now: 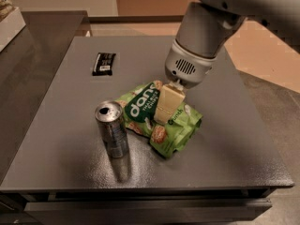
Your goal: Move green rice chip bag near redbull can
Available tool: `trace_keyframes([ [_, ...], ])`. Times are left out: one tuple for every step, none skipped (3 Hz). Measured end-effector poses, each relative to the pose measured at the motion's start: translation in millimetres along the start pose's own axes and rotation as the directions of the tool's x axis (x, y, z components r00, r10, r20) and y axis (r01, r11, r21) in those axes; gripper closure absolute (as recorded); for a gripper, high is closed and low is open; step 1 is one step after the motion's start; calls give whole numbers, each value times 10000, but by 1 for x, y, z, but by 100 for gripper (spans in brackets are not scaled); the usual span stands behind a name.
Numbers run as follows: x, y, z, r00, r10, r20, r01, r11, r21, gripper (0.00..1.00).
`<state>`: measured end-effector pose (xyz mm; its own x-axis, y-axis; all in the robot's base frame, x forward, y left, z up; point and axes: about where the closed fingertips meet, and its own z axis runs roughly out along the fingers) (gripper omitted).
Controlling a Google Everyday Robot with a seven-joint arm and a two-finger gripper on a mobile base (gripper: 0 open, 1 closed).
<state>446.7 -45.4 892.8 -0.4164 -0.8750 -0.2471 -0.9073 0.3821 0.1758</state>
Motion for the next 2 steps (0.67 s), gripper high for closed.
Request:
trace_keyframes([
  [-2, 0, 0, 10000, -14, 52, 14, 10000, 47, 0],
  [-2, 0, 0, 10000, -14, 52, 14, 10000, 47, 0],
])
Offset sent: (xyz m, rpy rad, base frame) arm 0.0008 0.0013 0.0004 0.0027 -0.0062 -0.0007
